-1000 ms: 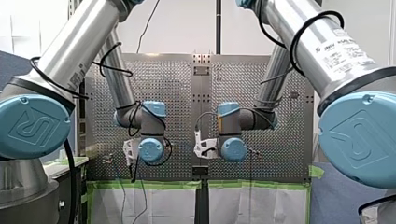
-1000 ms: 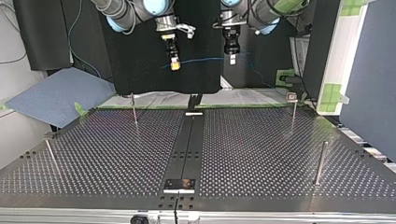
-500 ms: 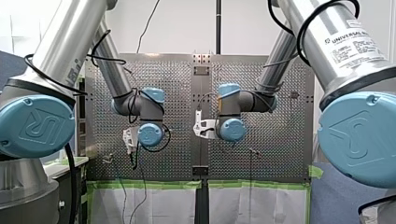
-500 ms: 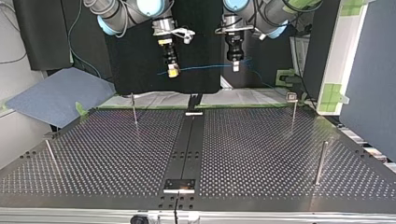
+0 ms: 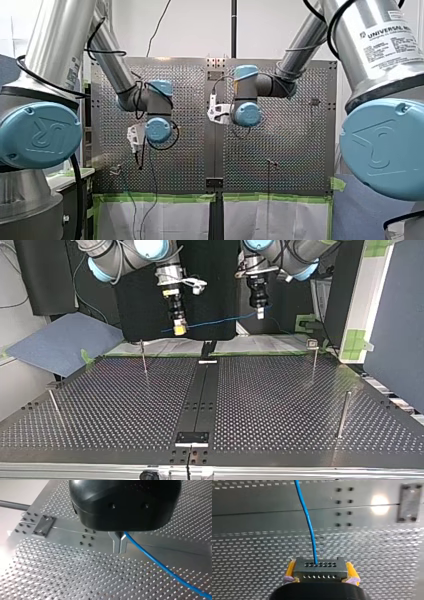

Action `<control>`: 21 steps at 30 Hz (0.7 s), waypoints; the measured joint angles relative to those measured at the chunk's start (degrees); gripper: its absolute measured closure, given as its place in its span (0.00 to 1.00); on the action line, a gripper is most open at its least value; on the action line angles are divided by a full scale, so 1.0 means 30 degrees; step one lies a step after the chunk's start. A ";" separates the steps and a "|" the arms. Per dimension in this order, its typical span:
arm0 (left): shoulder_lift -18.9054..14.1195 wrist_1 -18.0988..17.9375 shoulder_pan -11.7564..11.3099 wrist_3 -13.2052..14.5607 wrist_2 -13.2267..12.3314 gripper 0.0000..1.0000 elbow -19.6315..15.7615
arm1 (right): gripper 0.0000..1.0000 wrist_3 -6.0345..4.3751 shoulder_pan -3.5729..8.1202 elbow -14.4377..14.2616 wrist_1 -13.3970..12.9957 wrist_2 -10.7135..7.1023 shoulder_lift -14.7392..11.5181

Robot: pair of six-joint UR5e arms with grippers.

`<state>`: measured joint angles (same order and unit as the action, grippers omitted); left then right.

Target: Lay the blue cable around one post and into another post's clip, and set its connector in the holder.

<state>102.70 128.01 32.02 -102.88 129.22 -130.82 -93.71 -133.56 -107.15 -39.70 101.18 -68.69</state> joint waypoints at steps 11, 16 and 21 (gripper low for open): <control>-0.1907 0.1713 -0.1820 -0.1452 -0.1692 1.00 0.0425 | 1.00 0.0204 0.0048 0.2049 0.2051 -0.1252 -0.2055; -0.2810 0.2603 -0.2723 -0.2033 -0.2590 1.00 0.1094 | 1.00 0.0233 -0.0079 0.2863 0.2851 -0.1747 -0.2670; -0.3643 0.3445 -0.3555 -0.2674 -0.3425 1.00 0.1868 | 1.00 0.0702 -0.0267 0.3692 0.3671 -0.2127 -0.2174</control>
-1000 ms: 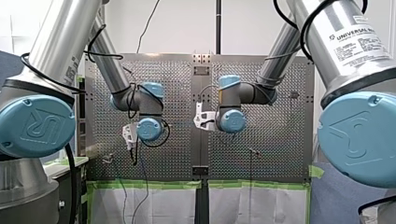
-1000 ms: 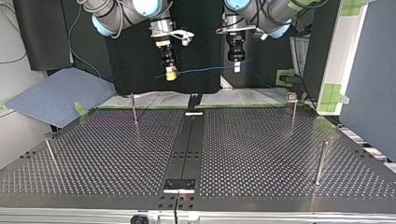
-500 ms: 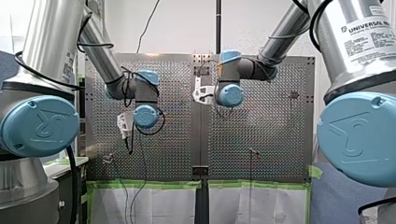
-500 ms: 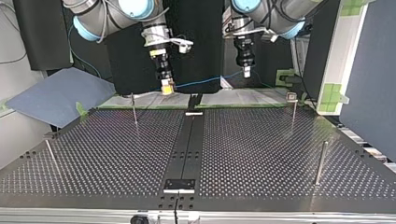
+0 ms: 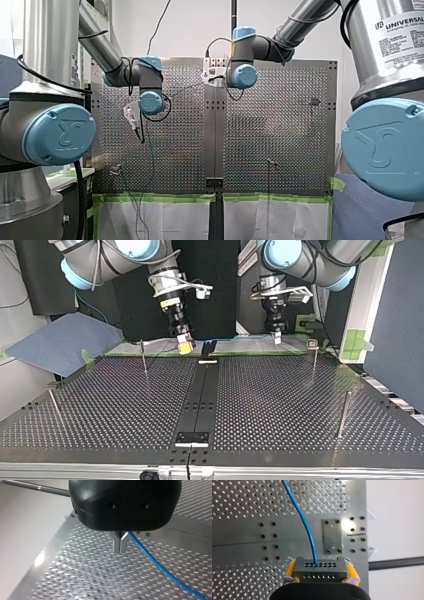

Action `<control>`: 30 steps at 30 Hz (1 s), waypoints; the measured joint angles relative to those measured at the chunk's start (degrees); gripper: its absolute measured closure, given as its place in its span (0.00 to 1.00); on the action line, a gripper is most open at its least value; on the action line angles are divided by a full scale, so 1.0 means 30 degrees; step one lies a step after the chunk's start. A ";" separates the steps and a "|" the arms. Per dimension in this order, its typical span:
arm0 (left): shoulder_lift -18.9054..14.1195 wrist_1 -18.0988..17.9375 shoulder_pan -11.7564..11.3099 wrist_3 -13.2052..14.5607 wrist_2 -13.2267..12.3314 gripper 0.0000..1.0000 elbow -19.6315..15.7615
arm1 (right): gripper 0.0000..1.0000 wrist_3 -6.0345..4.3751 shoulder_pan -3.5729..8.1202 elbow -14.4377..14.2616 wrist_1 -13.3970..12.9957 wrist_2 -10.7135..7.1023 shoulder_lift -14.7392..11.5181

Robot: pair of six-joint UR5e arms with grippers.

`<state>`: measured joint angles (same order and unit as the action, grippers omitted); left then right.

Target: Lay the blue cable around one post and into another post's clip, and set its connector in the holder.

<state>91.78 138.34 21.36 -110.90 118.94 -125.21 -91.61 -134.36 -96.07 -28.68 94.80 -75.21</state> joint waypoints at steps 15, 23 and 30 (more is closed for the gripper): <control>-0.2587 0.2587 -0.2587 -0.0995 -0.1325 1.00 0.2371 | 1.00 0.0169 -0.0196 0.2295 0.0939 -0.0118 0.0606; -0.3799 0.3797 -0.3798 -0.0991 -0.0956 1.00 0.2680 | 1.00 0.0162 -0.0328 0.3556 0.1315 -0.0364 0.0984; -0.5000 0.4999 -0.5001 -0.1024 -0.0961 1.00 0.3099 | 1.00 0.0228 -0.0607 0.4681 0.1685 -0.0535 0.1291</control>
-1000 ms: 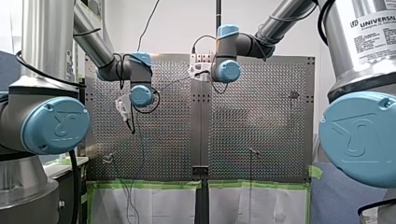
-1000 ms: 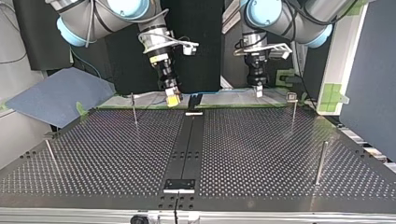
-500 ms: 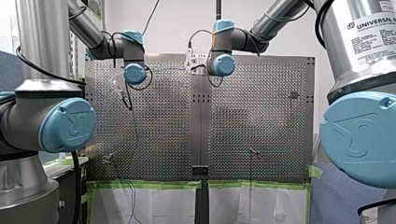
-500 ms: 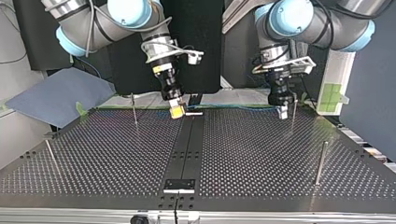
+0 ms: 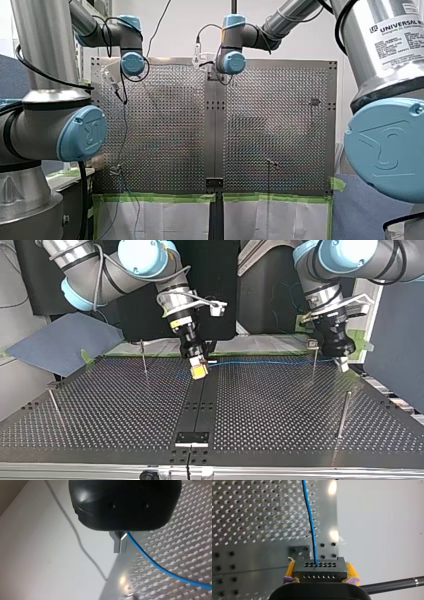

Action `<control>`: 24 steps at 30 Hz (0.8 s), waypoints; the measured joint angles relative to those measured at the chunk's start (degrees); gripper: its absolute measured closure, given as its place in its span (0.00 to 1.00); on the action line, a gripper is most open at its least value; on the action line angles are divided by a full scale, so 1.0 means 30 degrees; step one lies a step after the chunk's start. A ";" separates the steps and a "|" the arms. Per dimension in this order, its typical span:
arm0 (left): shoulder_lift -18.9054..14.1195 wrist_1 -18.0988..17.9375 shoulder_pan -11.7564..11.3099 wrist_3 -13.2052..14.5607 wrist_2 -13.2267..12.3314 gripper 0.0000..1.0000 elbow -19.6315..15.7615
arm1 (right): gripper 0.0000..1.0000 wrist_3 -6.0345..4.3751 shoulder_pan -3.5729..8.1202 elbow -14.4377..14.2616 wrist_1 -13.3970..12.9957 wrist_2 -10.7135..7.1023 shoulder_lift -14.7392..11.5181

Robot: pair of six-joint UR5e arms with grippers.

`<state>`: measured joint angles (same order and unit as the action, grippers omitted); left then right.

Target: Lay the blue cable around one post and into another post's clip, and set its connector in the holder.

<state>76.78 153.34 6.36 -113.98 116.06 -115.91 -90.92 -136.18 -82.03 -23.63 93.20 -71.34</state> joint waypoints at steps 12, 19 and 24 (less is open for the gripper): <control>-0.0497 0.2023 -0.1183 -0.0043 -0.1170 1.00 0.1363 | 1.00 -0.0013 -0.0351 0.1657 0.0104 -0.0169 0.0526; 0.0636 0.2551 -0.1395 -0.0351 -0.1641 1.00 0.2446 | 1.00 -0.0080 -0.0422 0.2368 0.0295 -0.0266 0.0908; 0.1085 0.2464 -0.1730 -0.0612 -0.1667 1.00 0.2978 | 1.00 -0.0103 -0.0424 0.3017 0.0584 -0.0270 0.1075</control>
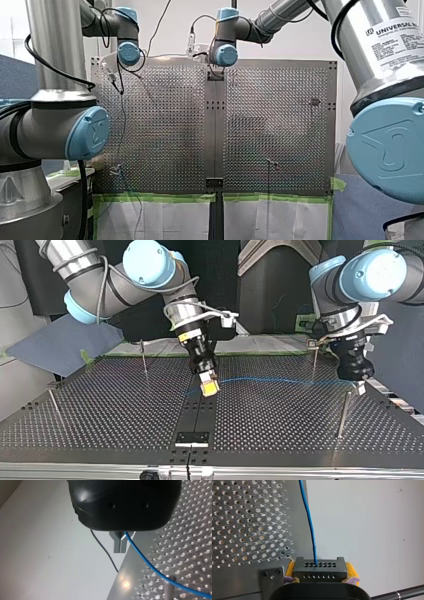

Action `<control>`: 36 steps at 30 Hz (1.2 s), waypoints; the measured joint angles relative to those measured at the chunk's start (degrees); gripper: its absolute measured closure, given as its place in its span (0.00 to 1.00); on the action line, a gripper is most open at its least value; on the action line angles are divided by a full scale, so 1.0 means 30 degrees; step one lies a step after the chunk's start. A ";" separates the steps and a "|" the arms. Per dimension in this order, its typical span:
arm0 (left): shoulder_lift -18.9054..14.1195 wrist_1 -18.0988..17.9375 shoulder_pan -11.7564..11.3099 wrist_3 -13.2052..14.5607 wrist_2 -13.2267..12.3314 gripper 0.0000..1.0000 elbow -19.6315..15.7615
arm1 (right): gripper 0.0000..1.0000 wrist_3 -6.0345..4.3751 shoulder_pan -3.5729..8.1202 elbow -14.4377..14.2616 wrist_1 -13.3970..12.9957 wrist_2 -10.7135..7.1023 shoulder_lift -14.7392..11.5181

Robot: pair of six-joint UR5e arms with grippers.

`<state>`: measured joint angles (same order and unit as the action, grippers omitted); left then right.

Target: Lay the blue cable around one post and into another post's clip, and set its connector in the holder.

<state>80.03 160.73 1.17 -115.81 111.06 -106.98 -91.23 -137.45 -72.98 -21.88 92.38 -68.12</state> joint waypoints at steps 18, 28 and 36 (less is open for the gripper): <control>0.0235 -0.0313 -0.2782 -0.0692 -0.2054 1.00 0.0264 | 1.00 0.0004 -0.0084 0.1534 0.0205 0.0050 0.1680; 0.1585 -0.0470 -0.3634 -0.0732 -0.3777 1.00 0.1456 | 1.00 0.0010 -0.0119 0.2639 0.0427 0.0075 0.2157; 0.2869 -0.0481 -0.3716 -0.0872 -0.4291 1.00 0.2374 | 1.00 0.0134 -0.0117 0.3820 0.0962 0.0125 0.3097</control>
<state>88.64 159.29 -9.98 -118.43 98.19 -99.86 -90.83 -137.80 -61.51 -18.99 92.76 -58.83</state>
